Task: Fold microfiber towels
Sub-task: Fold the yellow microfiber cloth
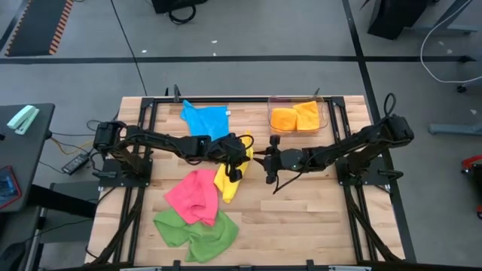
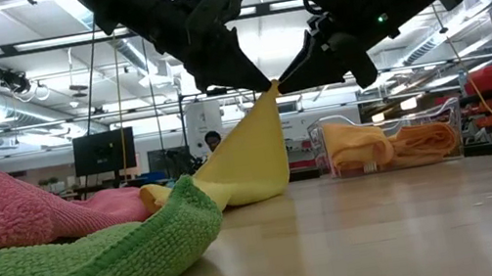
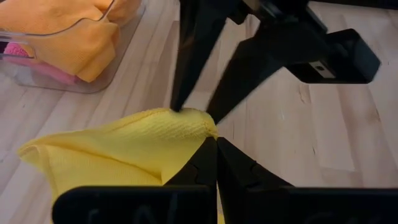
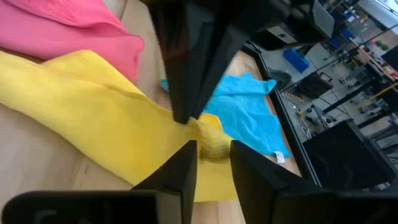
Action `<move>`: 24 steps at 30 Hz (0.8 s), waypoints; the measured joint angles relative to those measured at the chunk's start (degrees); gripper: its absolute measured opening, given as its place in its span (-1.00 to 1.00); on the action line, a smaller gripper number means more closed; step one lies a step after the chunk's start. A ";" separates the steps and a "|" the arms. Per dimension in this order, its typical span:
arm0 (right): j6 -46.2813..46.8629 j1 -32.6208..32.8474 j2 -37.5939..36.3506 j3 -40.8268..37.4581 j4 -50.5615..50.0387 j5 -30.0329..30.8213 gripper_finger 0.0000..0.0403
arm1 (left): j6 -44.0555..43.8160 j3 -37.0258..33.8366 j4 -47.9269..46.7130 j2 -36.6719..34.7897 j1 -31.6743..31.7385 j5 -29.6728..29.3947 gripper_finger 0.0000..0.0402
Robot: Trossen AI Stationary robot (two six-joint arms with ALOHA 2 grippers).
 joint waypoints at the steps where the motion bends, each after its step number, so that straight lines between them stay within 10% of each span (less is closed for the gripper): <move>1: 0.00 -0.22 0.00 0.00 0.00 0.00 -0.50 | -0.02 0.00 0.02 0.00 -0.02 0.00 -0.97; 12: -0.30 -0.98 0.00 0.00 0.00 -0.03 -0.94 | 0.05 0.00 0.10 0.00 -0.32 0.00 -0.98; 24: -3.18 -0.44 -2.67 0.00 -4.92 2.04 -0.98 | -0.55 0.00 -1.26 -0.15 -0.47 0.02 -0.74</move>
